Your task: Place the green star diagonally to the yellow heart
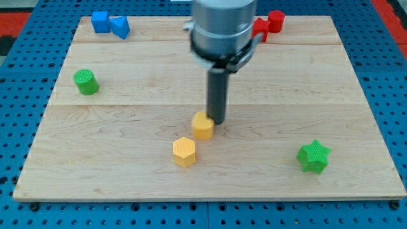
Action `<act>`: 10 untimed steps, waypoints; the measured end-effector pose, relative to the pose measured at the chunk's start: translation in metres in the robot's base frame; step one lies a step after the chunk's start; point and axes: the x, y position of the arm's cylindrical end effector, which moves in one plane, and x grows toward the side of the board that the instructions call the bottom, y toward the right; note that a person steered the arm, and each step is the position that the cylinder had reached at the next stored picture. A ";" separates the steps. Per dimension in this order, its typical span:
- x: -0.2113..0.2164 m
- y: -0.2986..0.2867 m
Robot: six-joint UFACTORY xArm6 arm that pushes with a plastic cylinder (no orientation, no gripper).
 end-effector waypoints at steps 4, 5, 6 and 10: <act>0.088 0.150; 0.101 0.196; 0.077 0.229; 0.093 0.113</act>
